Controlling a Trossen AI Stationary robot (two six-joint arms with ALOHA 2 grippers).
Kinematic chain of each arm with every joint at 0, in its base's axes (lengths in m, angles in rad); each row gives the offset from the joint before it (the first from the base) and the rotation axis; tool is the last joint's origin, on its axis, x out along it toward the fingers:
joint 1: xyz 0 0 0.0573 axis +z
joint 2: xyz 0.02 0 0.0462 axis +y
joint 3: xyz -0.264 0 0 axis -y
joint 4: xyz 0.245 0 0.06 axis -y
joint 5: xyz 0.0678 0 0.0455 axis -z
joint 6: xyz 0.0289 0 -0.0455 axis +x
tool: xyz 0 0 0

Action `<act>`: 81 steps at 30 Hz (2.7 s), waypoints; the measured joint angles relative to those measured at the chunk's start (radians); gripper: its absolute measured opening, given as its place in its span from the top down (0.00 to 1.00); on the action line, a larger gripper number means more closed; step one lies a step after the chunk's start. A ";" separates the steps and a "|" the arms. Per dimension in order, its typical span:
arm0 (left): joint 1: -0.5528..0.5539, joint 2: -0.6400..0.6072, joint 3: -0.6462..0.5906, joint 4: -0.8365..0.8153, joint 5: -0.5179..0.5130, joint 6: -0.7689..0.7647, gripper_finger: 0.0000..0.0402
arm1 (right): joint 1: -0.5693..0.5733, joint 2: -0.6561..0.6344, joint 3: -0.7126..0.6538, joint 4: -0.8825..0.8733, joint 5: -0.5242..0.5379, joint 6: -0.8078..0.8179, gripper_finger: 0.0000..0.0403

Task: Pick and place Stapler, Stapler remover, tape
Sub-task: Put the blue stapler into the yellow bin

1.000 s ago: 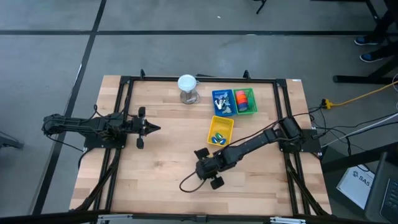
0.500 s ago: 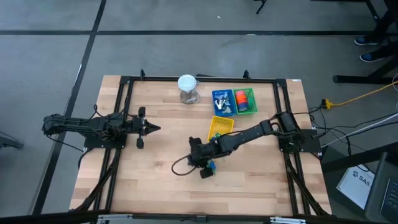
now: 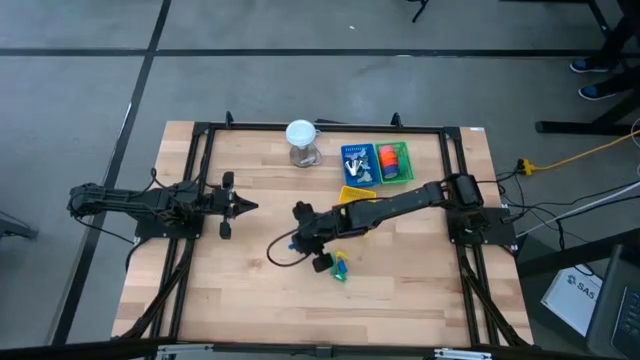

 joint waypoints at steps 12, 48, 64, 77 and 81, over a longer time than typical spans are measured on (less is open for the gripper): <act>0.000 0.002 0.000 0.002 -0.001 0.000 1.00 | -0.043 -0.090 0.052 -0.160 0.068 0.043 0.83; 0.000 0.005 0.000 0.000 -0.001 0.000 1.00 | -0.210 -0.524 -0.689 0.091 0.105 0.477 0.83; 0.000 0.005 0.000 0.000 -0.001 0.000 1.00 | -0.153 -0.475 -0.689 0.136 0.105 0.481 0.83; 0.000 0.005 0.000 0.000 0.000 0.000 1.00 | -0.138 -0.439 -0.689 0.166 0.105 0.533 0.83; 0.000 0.005 0.000 0.000 0.000 0.000 1.00 | -0.136 -0.437 -0.689 0.167 0.105 0.540 0.83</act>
